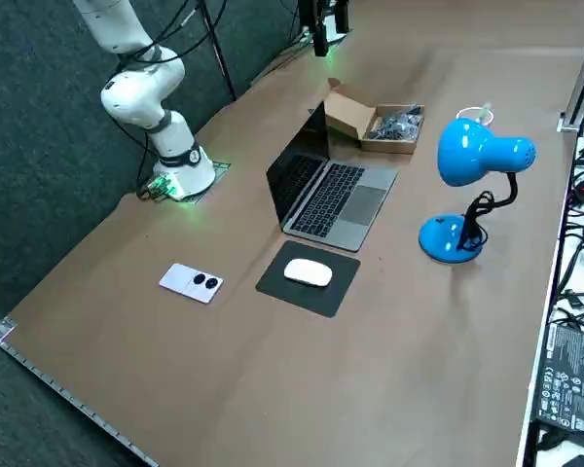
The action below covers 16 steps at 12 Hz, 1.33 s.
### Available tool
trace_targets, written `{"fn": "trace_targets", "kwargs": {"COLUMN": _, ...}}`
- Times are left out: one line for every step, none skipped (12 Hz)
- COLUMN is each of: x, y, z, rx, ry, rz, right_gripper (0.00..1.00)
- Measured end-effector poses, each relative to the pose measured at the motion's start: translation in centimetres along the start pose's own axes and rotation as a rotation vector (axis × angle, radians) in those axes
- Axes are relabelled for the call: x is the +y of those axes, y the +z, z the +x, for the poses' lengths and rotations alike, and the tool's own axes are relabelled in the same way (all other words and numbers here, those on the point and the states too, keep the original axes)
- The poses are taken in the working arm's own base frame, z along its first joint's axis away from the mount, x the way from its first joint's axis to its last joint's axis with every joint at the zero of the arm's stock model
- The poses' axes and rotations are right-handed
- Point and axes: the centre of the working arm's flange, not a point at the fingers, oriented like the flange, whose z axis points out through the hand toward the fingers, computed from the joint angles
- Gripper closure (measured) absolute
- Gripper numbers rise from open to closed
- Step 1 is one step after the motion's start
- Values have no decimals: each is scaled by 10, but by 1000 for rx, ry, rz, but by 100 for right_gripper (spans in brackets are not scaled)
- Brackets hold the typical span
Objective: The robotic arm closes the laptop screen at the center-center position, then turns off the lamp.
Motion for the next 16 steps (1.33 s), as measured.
{"fn": "trace_targets", "kwargs": {"x": 0, "y": 0, "z": 0, "rx": 0, "ry": 0, "rz": 0, "right_gripper": 0}}
{"fn": "trace_targets", "kwargs": {"x": 0, "y": 0, "z": 0, "rx": 0, "ry": 0, "rz": 0, "right_gripper": 0}}
{"fn": "trace_targets", "kwargs": {"x": 0, "y": 0, "z": 0, "rx": 0, "ry": 1, "rz": 0, "right_gripper": 0}}
{"fn": "trace_targets", "kwargs": {"x": 0, "y": 0, "z": 0, "rx": 0, "ry": 1, "rz": 0, "right_gripper": 0}}
{"fn": "trace_targets", "kwargs": {"x": 0, "y": 0, "z": 0, "rx": 0, "ry": 1, "rz": 0, "right_gripper": 0}}
{"fn": "trace_targets", "kwargs": {"x": 0, "y": 1, "z": 0, "rx": -2, "ry": 1, "rz": 0, "right_gripper": 0}}
{"fn": "trace_targets", "kwargs": {"x": 0, "y": 1, "z": 0, "rx": -3, "ry": 1, "rz": 0, "right_gripper": 0}}
{"fn": "trace_targets", "kwargs": {"x": 0, "y": 1, "z": 0, "rx": -5, "ry": 1, "rz": 0, "right_gripper": 0}}
{"fn": "trace_targets", "kwargs": {"x": 0, "y": 1, "z": 0, "rx": -7, "ry": 1, "rz": -1, "right_gripper": 0}}
{"fn": "trace_targets", "kwargs": {"x": 0, "y": 1, "z": -1, "rx": -10, "ry": 1, "rz": -1, "right_gripper": 0}}
{"fn": "trace_targets", "kwargs": {"x": 0, "y": 0, "z": -4, "rx": -12, "ry": 1, "rz": -1, "right_gripper": 0}}
{"fn": "trace_targets", "kwargs": {"x": 1, "y": -1, "z": -10, "rx": -14, "ry": 2, "rz": -2, "right_gripper": 0}}
{"fn": "trace_targets", "kwargs": {"x": 1, "y": -3, "z": -18, "rx": -16, "ry": 2, "rz": -2, "right_gripper": 0}}
{"fn": "trace_targets", "kwargs": {"x": 2, "y": -4, "z": -30, "rx": -21, "ry": 3, "rz": -3, "right_gripper": 0}}
{"fn": "trace_targets", "kwargs": {"x": 2, "y": -5, "z": -43, "rx": -23, "ry": 6, "rz": -4, "right_gripper": 0}}
{"fn": "trace_targets", "kwargs": {"x": 3, "y": -6, "z": -57, "rx": -25, "ry": 7, "rz": -5, "right_gripper": 0}}
